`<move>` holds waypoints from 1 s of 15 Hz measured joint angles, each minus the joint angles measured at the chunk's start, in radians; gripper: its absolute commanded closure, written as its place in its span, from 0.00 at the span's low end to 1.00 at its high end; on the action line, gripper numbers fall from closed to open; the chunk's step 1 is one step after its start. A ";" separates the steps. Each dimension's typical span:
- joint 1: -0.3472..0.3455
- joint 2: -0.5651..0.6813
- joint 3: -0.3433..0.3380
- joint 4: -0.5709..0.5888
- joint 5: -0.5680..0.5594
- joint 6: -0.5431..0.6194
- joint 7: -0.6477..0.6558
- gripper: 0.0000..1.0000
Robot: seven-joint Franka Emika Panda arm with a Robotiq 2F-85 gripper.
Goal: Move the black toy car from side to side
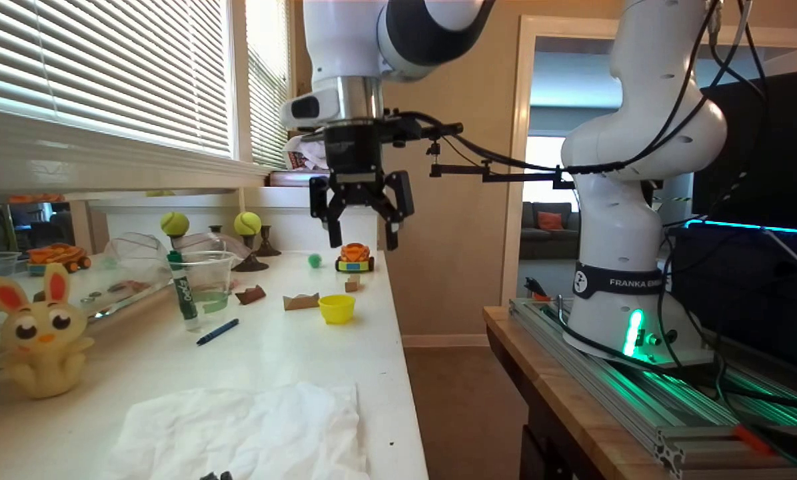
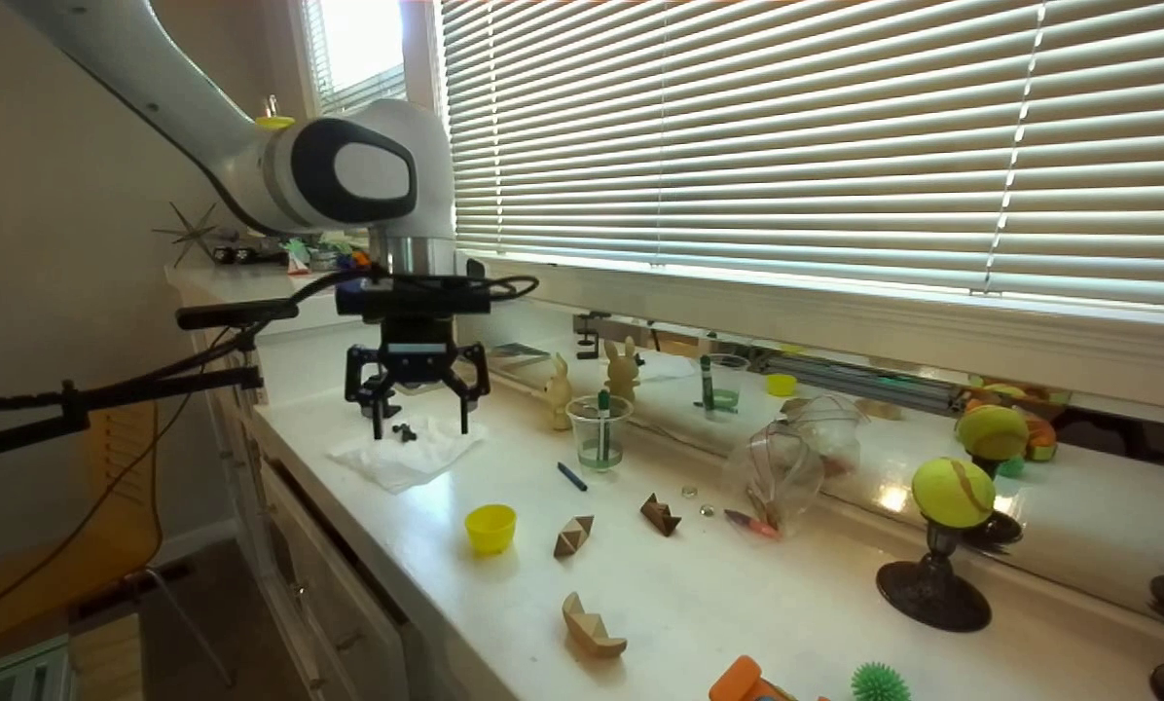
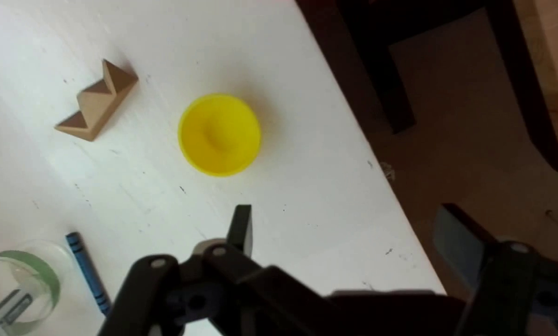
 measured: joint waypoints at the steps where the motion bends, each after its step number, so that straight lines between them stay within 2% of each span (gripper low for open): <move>1: 0.000 -0.034 -0.014 0.009 0.002 -0.042 0.011 0.00; 4: 0.000 -0.107 -0.038 0.030 0.003 -0.132 0.026 0.00; 9: 0.001 -0.121 -0.043 0.032 0.002 -0.149 0.035 0.00; 15: -0.001 -0.085 -0.055 0.040 0.045 -0.166 0.283 0.00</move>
